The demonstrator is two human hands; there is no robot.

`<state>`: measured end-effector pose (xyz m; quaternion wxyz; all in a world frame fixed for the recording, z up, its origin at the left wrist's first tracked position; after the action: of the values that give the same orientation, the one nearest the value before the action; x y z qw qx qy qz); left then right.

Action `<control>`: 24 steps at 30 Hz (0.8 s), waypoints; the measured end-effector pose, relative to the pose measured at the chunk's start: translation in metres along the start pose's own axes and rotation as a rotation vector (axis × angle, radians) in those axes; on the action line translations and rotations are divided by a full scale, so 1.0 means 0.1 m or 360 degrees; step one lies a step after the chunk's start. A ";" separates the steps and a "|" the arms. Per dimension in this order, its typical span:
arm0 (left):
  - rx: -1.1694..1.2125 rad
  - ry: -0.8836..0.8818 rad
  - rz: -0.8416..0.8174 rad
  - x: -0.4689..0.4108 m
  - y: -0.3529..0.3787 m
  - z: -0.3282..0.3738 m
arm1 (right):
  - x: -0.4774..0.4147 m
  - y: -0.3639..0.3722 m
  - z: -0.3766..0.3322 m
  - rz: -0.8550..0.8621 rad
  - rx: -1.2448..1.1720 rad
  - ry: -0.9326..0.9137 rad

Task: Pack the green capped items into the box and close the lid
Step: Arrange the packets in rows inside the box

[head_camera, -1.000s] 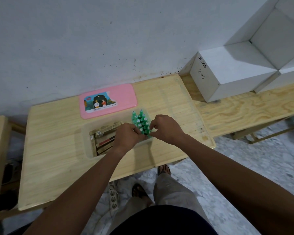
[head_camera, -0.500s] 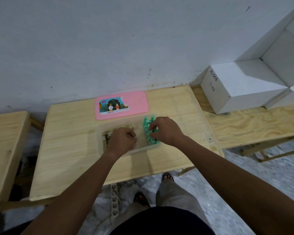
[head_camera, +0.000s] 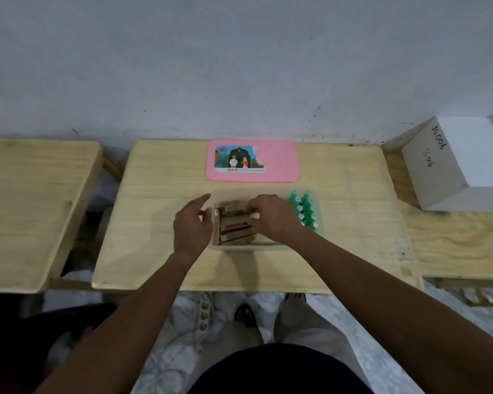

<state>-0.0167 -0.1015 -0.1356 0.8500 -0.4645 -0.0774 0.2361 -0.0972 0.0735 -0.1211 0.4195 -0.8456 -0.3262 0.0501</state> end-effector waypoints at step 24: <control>0.0785 -0.0593 -0.0322 0.02 0.35 -0.54 | -0.40 0.64 -0.24 -0.0110 0.0310 -0.0080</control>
<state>-0.0076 -0.1252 -0.1942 0.9273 -0.1833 -0.2179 0.2431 -0.0873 0.0053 -0.1607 0.4930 -0.7875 -0.3591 0.0882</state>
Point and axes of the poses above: each hand's wrist, its own x-axis away from the middle knuckle, its own y-axis out of the palm, z = x × y, the point moved 7 cm from there along -x, towards the middle knuckle, and after that the axes turned 13 degrees about -x, right-handed, at the moved point
